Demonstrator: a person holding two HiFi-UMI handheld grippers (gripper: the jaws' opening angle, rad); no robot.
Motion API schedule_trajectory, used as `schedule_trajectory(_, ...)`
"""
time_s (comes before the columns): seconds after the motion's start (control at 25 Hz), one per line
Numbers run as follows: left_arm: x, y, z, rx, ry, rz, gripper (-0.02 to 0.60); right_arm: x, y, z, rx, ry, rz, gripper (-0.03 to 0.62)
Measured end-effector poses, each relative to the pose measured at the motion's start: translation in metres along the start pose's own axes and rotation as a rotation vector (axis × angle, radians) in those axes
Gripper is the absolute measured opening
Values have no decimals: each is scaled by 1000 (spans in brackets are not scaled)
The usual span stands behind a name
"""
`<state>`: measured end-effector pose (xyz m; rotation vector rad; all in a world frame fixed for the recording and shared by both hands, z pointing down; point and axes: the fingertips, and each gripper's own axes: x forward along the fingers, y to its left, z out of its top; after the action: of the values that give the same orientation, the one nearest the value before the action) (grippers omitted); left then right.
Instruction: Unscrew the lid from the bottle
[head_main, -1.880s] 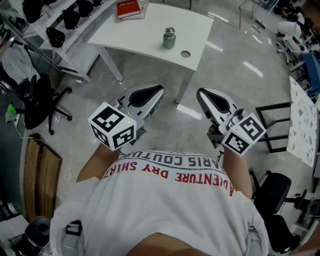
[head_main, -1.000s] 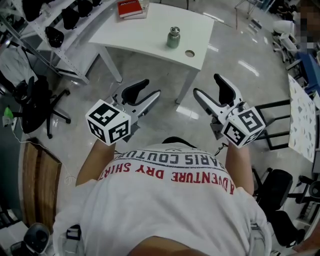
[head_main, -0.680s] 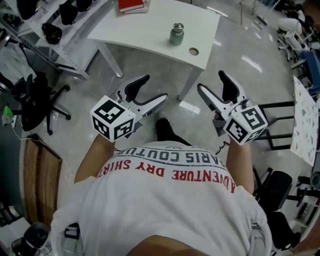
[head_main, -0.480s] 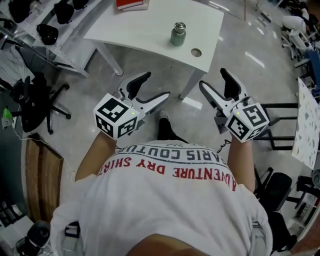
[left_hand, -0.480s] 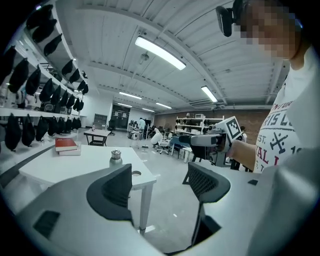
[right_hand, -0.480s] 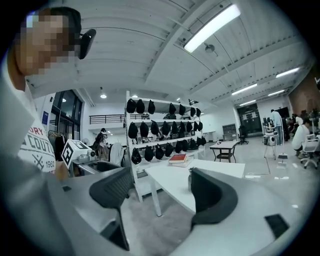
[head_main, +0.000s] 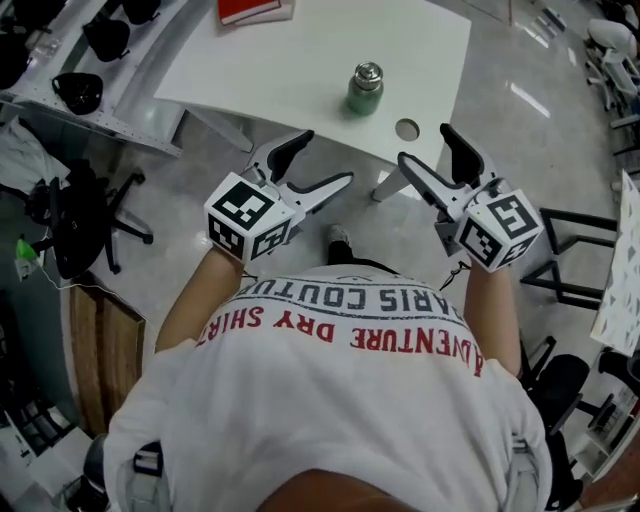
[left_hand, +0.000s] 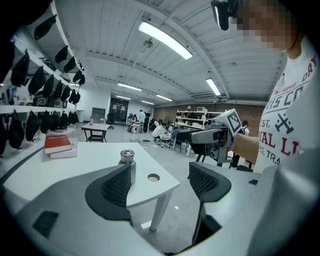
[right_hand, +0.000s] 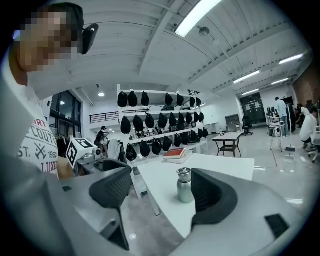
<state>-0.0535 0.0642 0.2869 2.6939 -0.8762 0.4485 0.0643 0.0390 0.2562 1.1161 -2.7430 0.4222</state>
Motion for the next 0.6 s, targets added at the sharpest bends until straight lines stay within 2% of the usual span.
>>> schedule_trajectory(0.24, 54, 44, -1, 0, 55, -31, 362, 38, -47, -5, -18, 61, 3, 354)
schedule_trajectory(0.4, 86, 67, -11, -42, 96, -66, 362, 55, -68, -9, -12, 80, 10, 354)
schedule_trajectory(0.52, 106, 84, -17, -46, 109, -59, 362, 61, -78, -11, 0, 91, 14, 354)
schedule_trajectory(0.6, 119, 95, -22, -20, 125, -41, 362, 66, -81, -14, 18, 97, 17, 354)
